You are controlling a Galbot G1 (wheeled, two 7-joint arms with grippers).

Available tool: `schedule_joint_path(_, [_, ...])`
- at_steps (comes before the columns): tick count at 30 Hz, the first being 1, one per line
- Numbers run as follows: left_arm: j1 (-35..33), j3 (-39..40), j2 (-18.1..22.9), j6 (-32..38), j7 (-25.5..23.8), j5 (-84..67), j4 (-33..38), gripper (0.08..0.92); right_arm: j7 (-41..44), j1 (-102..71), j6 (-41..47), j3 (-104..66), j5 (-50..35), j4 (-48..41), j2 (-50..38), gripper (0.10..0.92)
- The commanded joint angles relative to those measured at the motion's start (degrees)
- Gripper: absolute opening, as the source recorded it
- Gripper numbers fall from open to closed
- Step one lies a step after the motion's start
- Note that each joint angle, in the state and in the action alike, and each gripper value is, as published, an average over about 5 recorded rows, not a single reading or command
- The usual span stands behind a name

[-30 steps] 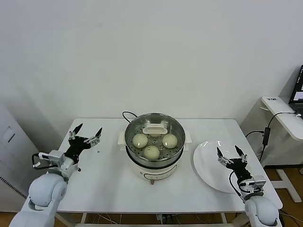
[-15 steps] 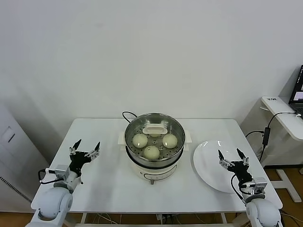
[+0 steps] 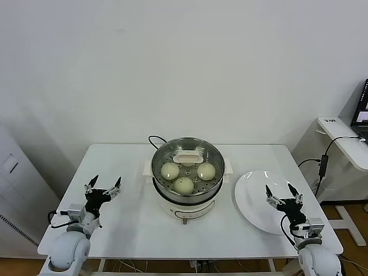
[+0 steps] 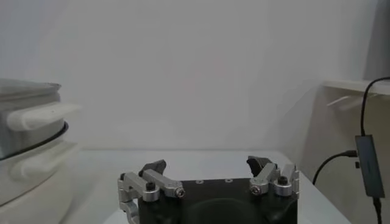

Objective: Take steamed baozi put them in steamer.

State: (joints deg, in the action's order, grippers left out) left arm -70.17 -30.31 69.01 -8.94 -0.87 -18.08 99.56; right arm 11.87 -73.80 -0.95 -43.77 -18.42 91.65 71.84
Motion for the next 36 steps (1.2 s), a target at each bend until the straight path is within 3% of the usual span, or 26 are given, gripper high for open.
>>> schedule_joint_path(1, [-0.68,-0.11,0.31,-0.24,0.34,-0.70,-0.31,0.823,-0.29,-0.31,0.36,-0.03,0.14,0.21,0.24,0.823])
schedule_joint_path(36, [0.14,0.15,0.53,-2.03,0.07,-1.98,-0.54,0.823,-0.70,0.69,1.00,0.18,1.50,-0.69,0.13,0.823])
